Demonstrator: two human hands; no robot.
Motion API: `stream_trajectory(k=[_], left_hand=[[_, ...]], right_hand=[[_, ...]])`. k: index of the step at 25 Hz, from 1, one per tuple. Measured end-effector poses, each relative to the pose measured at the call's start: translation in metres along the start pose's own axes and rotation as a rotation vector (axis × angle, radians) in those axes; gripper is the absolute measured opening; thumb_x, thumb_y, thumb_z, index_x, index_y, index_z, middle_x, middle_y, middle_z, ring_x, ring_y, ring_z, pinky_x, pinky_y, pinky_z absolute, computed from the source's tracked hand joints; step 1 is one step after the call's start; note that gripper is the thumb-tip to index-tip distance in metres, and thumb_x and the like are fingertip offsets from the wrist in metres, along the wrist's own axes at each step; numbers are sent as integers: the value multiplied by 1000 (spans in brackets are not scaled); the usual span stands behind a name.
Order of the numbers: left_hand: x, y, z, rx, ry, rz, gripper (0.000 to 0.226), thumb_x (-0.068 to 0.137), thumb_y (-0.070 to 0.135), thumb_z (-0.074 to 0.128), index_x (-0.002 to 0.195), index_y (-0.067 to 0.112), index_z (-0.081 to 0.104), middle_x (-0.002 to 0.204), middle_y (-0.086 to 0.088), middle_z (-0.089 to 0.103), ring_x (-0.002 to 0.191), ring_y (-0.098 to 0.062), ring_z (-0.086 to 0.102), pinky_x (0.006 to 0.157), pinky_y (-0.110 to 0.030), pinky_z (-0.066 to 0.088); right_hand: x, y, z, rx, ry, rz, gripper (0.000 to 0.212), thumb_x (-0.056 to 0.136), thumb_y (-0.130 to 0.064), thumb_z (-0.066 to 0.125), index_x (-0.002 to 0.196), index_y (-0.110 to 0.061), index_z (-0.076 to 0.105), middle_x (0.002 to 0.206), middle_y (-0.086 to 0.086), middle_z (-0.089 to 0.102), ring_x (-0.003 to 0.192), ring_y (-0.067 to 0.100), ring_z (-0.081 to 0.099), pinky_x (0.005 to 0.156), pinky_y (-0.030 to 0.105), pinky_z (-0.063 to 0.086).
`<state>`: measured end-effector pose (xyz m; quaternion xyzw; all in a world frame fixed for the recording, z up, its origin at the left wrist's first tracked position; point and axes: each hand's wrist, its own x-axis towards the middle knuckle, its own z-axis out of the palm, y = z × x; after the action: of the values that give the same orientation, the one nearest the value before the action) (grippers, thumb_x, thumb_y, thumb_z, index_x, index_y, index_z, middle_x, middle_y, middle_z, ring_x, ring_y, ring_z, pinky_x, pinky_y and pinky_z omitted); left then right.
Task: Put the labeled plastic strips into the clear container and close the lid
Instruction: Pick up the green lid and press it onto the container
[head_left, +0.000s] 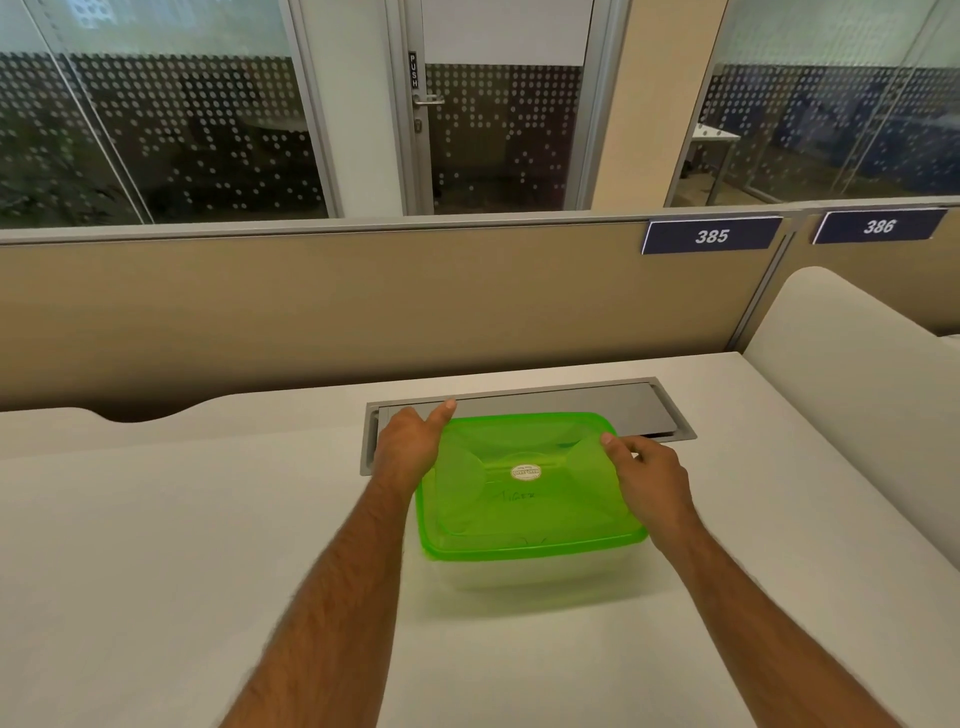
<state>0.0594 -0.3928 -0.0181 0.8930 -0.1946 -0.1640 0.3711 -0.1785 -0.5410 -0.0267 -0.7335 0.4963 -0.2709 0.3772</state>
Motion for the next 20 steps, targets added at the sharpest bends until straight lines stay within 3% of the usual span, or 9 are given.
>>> stream_trajectory(k=[9,17,20], left_hand=[[-1,-5,1,-97,23,18,55,89,59,54,81,5,54,101,-24,62,94,-37,59,83,-43,47],[-18,-2,1,-50,81,-69,69,84,72,47,98,6,61,103,-14,67,98,-33,60,76,-37,42],[-34,-4,0,-52,90,-96,61,89,67,43,100,9,57,108,-13,67,95,-31,58,73,-34,39]], right_hand=[[0,0,1,9,5,3,38,93,-47,56,102,-13,72,96,6,69,91,28,60,78,32,43],[0,0,2,-2,26,0,39,93,-46,56,103,-12,72,100,9,71,89,27,58,78,32,41],[-2,-1,1,-10,35,7,40,94,-46,56,104,-11,72,104,11,72,98,32,60,82,34,42]])
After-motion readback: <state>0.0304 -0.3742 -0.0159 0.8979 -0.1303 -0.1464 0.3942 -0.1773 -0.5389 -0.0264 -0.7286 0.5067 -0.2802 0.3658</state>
